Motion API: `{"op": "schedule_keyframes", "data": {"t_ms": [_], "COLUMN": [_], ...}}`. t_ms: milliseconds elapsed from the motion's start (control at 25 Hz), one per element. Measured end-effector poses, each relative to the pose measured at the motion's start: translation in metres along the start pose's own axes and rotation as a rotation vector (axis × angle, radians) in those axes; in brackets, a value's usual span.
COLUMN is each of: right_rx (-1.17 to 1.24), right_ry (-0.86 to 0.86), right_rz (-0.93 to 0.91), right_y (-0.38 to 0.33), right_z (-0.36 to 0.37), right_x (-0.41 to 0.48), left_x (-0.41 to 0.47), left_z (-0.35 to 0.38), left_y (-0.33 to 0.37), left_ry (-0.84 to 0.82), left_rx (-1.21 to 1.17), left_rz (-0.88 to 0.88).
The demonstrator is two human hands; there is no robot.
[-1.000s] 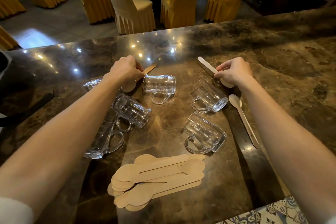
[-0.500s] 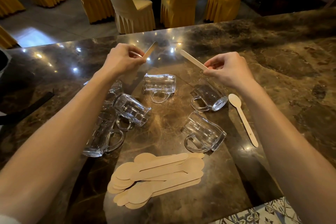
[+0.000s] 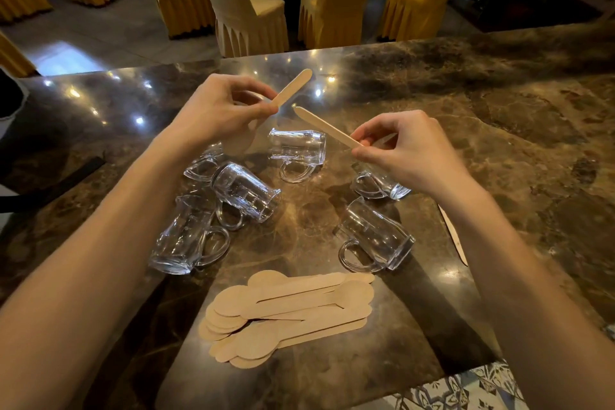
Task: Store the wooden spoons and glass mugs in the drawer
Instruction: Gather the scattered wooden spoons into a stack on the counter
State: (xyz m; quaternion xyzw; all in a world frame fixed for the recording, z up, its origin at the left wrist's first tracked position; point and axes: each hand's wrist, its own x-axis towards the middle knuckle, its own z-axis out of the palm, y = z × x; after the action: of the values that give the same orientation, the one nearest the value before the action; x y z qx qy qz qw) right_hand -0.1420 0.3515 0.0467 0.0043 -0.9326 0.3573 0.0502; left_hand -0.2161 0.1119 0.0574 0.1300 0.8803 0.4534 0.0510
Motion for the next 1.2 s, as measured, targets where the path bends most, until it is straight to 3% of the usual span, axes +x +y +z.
{"op": "schedule_keyframes", "data": {"t_ms": [520,920,1200], "right_rx": [-0.022,-0.053,-0.132], "right_ry": [-0.191,-0.335,-0.433], "right_rz": [-0.111,-0.185,-0.230], "right_y": [-0.030,-0.038,-0.039], "right_z": [0.028,0.043,0.056], "right_x": [-0.054,-0.078,-0.093], "left_x": [-0.053,-0.083,-0.096], "left_z": [-0.001,0.007,0.023], "left_y": [0.011,-0.009,-0.018], "left_ry": [-0.131,-0.300,-0.376], "left_rx": [-0.031,-0.037,0.141], "left_rz": [0.082,0.009,0.021]}}
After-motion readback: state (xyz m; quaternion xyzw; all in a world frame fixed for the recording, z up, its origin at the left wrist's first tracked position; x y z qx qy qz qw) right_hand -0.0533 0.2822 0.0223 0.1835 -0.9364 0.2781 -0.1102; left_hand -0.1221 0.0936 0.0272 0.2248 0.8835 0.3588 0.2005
